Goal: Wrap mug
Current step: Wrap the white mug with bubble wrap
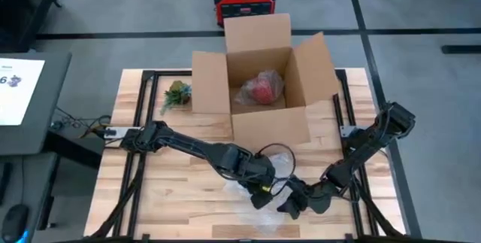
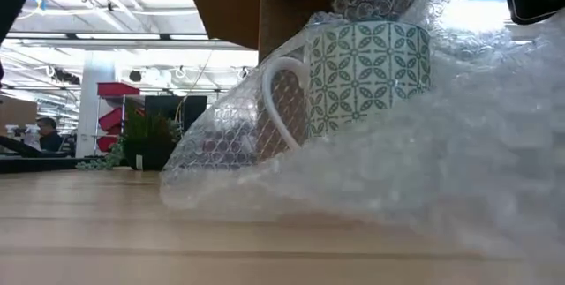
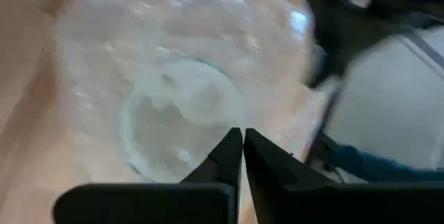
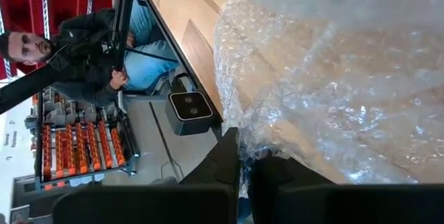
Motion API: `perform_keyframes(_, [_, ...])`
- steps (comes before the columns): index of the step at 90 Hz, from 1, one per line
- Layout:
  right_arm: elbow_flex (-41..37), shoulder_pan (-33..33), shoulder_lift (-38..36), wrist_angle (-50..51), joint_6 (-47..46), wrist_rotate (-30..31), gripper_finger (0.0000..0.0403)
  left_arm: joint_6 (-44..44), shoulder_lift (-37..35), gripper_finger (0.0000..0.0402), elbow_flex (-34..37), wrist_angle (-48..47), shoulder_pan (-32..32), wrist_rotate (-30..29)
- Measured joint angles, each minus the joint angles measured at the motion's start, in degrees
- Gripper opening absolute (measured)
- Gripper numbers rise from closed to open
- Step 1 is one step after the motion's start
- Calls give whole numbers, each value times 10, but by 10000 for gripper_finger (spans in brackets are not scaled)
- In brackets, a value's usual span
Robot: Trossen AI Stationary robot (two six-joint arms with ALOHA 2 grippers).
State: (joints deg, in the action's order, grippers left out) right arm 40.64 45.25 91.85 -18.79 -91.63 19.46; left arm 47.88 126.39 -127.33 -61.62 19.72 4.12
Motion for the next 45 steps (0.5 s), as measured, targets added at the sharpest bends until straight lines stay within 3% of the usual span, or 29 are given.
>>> perform_keyframes(45, [0, 0, 0, 5, -2, 2, 0, 50, 9, 0, 109, 91, -4, -48])
